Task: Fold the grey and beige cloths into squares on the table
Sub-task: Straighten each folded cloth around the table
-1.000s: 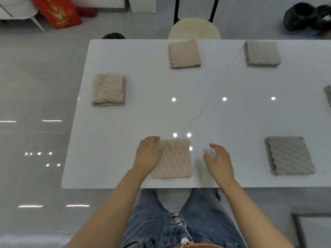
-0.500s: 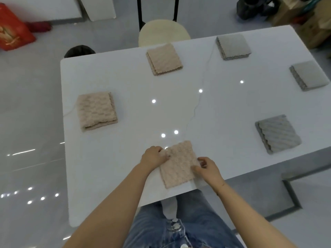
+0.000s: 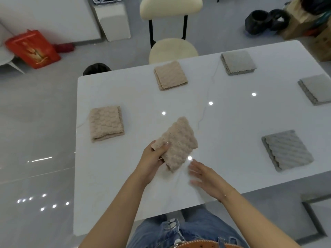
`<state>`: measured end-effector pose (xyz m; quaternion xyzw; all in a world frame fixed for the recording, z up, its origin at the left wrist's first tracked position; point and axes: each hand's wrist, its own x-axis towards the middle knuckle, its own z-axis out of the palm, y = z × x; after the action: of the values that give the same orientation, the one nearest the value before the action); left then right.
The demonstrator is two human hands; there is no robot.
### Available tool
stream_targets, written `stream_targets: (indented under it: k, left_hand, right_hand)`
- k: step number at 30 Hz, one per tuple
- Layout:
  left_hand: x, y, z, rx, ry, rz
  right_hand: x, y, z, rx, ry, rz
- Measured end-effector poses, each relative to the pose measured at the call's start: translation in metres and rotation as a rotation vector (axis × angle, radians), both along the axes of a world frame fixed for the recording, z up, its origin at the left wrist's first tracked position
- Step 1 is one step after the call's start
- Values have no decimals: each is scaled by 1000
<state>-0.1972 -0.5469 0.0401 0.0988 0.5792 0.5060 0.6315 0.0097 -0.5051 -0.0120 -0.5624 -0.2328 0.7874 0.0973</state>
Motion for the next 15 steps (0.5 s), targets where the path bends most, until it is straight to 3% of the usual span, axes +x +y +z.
stream_targets:
  k: [5, 12, 15]
  left_hand:
    - [6, -7, 2, 55, -52, 94]
    - [11, -33, -4, 48, -44, 92]
    - [8, -42, -1, 127, -175, 63]
  right_hand:
    - [-27, 9, 13, 2, 300, -124]
    - [-34, 36, 16, 150, 386, -78]
    - [-32, 40, 21, 102, 439, 10]
